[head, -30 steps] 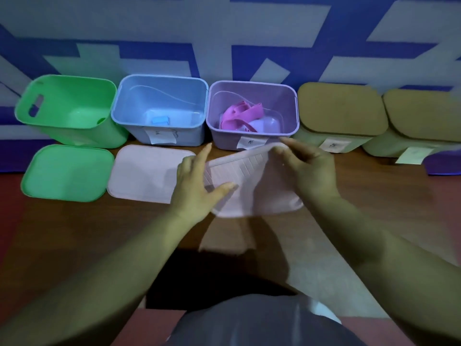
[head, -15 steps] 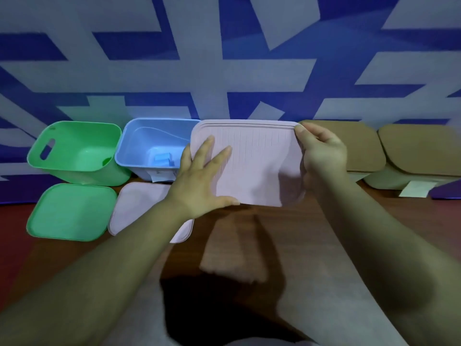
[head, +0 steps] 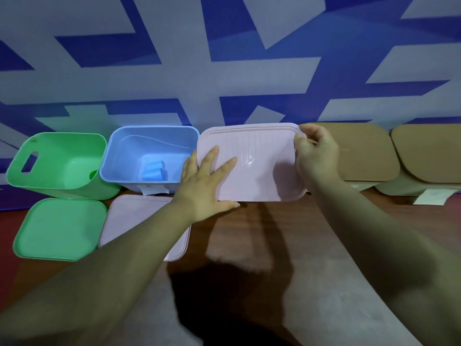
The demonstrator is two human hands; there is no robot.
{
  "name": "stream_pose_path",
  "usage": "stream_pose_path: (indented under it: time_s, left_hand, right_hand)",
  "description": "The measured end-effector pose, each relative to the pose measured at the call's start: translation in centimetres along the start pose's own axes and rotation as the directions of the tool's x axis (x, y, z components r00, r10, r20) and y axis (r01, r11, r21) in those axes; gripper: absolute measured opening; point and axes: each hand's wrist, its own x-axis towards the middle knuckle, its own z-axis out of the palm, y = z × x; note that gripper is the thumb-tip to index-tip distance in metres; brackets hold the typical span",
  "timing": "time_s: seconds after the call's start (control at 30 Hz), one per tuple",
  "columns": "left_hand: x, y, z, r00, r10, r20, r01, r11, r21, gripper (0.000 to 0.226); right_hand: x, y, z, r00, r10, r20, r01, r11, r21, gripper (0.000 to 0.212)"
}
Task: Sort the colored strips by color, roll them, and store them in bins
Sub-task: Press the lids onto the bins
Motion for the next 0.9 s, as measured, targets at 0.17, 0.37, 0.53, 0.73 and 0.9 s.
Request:
stream_pose_path:
  time_s: [0.17,0.37,0.53,0.73,0.9]
  left_hand:
    - [1.8,0.4,1.1,0.997,-0.071,-0.021,0.072,0.997,0.006,0.101]
    - [3.8,0.0,1.3,0.999,-0.046,0.000,0.046,0.999,0.000,0.100]
    - [4.5,-0.9,1.3,1.000,-0.022,0.020,0.021,0.999,0.028,0.100]
    - [4.4,-1.3,1.4,1.000,-0.005,-0.025,0.005,1.000,0.009,0.102]
    - [4.3,-1.4,1.3,0.999,0.027,-0.017,-0.027,1.000,0.007,0.100]
  right_hand:
    - [1.5,2.6,-0.4,0.901,-0.199,0.387,0.354,0.853,-0.385,0.044]
    - [2.2,3.0,-1.8,0.752,-0.122,0.647,0.519,0.715,-0.468,0.081]
    - [2.5,3.9,-1.7,0.692,-0.069,0.718,0.625,0.556,-0.548,0.101]
    - [2.5,4.6,-1.0,0.700,-0.055,0.712,0.656,0.445,-0.610,0.120]
    - [2.1,5.1,-1.0,0.697,-0.085,0.712,0.668,0.439,-0.601,0.118]
